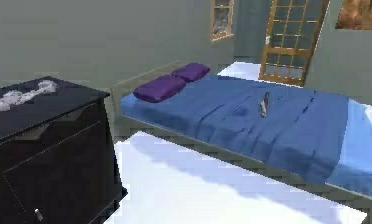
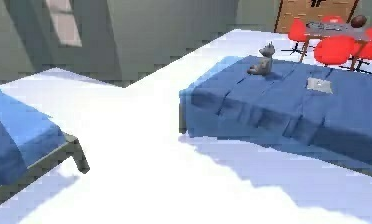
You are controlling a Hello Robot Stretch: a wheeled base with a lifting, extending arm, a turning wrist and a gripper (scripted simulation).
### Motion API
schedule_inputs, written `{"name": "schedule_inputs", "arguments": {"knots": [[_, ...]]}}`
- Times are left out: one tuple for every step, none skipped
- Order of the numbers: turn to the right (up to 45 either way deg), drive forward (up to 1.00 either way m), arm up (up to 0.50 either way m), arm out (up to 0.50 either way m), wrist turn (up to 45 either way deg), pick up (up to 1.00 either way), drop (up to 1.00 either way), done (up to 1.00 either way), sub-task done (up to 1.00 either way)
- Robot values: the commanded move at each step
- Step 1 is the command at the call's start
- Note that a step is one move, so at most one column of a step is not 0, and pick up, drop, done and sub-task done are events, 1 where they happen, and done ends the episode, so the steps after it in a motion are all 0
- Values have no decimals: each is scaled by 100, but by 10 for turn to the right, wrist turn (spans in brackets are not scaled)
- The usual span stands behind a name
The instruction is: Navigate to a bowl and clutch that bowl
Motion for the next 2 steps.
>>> {"name": "schedule_inputs", "arguments": {"knots": [[450, 0, 0, 0, 0, 0, 0, 0, 0], [270, 0, 0, 0, 0, 0, 0, 0, 0]]}}
